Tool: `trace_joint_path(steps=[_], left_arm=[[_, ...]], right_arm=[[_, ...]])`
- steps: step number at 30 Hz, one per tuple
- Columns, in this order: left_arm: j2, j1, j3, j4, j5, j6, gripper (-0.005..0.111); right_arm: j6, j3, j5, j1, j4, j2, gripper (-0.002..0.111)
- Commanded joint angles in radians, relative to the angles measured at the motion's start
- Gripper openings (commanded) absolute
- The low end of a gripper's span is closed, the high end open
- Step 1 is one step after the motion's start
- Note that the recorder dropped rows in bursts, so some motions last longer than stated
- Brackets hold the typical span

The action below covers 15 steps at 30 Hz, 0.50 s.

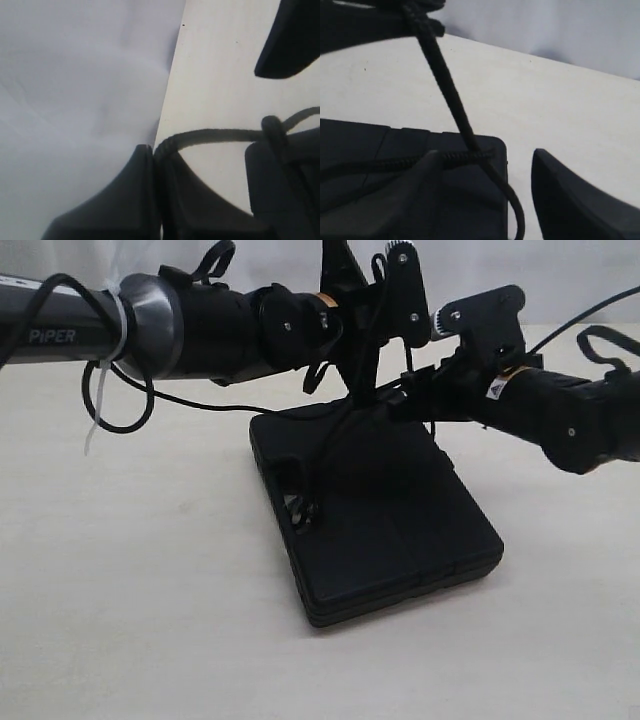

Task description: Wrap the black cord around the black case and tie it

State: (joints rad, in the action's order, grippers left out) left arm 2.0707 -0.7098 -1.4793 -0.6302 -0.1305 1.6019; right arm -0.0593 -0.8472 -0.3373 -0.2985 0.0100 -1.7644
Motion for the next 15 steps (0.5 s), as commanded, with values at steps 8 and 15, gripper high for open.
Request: trace_joint_path(steps=[8,15], left_arm=[[-0.008,-0.001,0.0,-0.007,-0.004,-0.006,0.0],[-0.008,-0.001,0.0,-0.007,-0.002,-0.006,0.0]], right_arm=[[-0.023,-0.013,0.054,0.066,0.029,-0.099,0.051],[0.04,0.013,0.114,0.064,0.11,0.061,0.051]])
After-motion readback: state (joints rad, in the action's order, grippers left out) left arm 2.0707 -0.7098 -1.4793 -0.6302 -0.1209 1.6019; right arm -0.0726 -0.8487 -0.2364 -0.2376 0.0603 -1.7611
